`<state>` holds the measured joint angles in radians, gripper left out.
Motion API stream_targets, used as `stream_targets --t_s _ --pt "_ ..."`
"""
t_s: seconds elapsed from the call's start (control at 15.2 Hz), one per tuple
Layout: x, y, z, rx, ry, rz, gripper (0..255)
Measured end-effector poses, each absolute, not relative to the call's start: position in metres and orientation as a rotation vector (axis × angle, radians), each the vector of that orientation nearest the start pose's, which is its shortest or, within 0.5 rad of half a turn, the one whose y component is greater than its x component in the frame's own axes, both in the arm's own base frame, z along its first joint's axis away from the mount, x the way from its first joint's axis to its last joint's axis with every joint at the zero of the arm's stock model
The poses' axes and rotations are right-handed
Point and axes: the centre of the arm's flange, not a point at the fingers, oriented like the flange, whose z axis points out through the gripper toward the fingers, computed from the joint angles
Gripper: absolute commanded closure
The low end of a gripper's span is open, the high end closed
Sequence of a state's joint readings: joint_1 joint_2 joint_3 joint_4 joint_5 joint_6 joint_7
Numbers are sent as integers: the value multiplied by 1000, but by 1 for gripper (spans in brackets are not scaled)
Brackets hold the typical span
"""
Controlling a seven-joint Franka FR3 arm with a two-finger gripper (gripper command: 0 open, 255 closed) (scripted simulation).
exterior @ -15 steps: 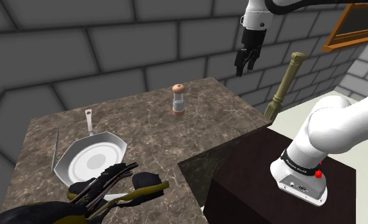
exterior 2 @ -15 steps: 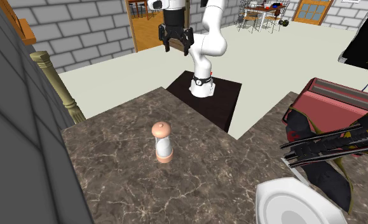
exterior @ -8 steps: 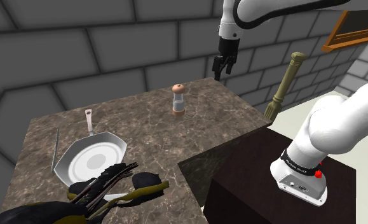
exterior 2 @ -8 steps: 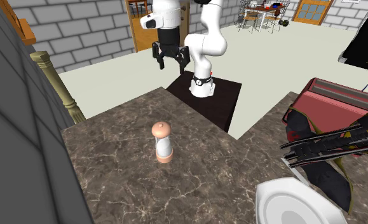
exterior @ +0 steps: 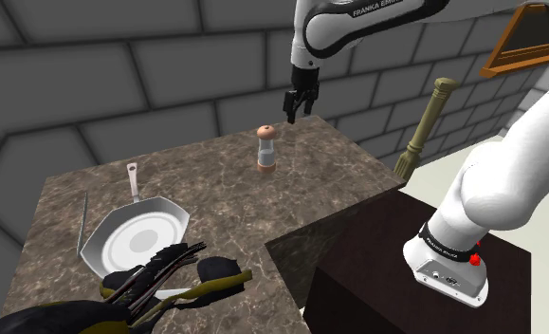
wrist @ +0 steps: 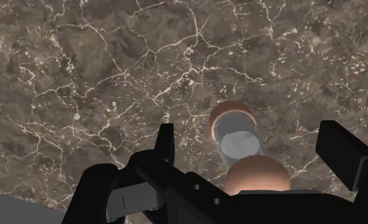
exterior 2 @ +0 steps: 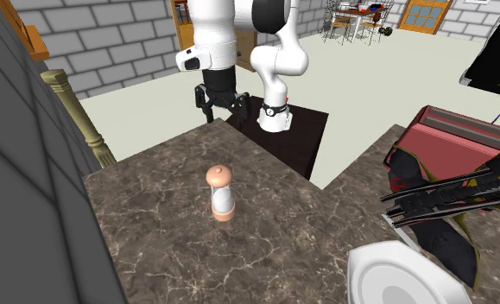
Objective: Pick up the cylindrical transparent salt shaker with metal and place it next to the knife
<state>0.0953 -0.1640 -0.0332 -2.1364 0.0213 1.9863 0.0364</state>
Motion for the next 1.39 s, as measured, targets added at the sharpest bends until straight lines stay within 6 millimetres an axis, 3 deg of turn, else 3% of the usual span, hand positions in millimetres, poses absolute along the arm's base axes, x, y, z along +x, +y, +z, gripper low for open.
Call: stream_targets --t_s 0.66,1.12,1.39 --pt "614 69 440 -3109 -121 -77 0" --pt "621 72 404 -3108 -127 -81 0" --pt "622 72 397 -3108 -127 -81 0"
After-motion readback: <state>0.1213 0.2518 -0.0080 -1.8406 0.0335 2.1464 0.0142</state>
